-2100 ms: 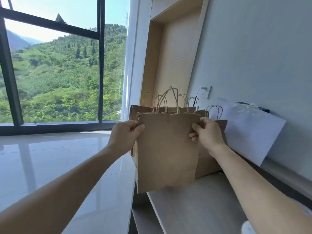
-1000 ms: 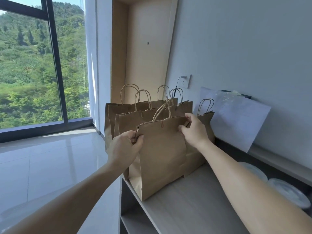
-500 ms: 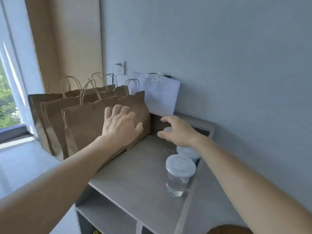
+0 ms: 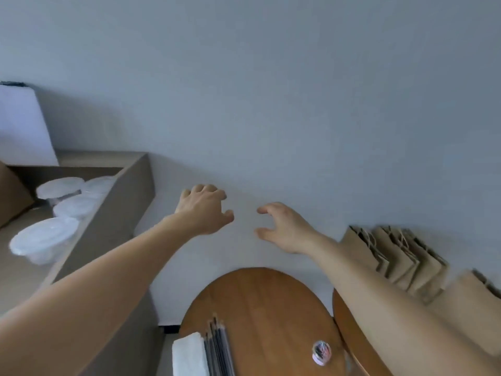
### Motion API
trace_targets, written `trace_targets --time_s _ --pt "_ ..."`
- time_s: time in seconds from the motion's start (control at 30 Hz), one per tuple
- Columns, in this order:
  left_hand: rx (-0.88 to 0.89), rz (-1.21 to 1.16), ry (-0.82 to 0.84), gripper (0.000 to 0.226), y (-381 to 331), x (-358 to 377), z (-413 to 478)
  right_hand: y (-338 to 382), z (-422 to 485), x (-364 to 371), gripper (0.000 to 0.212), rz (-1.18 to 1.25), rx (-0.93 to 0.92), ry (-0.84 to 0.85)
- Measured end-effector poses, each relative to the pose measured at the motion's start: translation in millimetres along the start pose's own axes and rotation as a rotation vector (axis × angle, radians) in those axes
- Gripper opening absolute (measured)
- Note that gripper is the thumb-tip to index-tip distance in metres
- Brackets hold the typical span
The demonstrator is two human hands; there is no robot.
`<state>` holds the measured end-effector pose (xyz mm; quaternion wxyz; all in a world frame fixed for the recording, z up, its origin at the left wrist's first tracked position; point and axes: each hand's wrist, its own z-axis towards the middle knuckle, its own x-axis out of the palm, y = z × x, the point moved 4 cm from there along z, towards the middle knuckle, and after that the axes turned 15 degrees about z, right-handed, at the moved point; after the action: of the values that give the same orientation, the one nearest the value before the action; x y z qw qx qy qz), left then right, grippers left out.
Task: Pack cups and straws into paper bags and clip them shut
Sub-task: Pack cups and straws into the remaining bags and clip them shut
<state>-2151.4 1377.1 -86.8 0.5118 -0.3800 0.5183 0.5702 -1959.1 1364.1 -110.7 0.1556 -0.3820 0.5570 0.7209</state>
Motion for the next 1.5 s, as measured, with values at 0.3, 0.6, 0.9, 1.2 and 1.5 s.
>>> trace_targets --time_s 0.3,0.6,0.9,1.2,1.5 --pt "0.349 -0.095 0.127 0.058 -200.6 40.7 65.0 -158.1 -76.8 -78.1 0.059 0.003 0.386 -0.166" --pt "0.602 -0.203 0.204 0.053 -356.2 66.8 93.7 -272.8 -152.7 -138.2 0.037 0.025 0.675 -0.312" --pt "0.784 -0.199 0.204 0.046 -538.0 74.4 113.5 -424.8 -227.2 -207.5 0.015 -0.002 0.867 -0.482" --pt "0.697 -0.177 0.328 0.043 -672.7 112.9 132.1 -595.0 -281.6 -273.7 0.034 -0.136 1.141 -0.431" --pt "0.608 -0.139 0.438 0.039 -705.1 135.7 132.1 -664.0 -278.7 -269.5 0.020 -0.204 1.045 -0.358"
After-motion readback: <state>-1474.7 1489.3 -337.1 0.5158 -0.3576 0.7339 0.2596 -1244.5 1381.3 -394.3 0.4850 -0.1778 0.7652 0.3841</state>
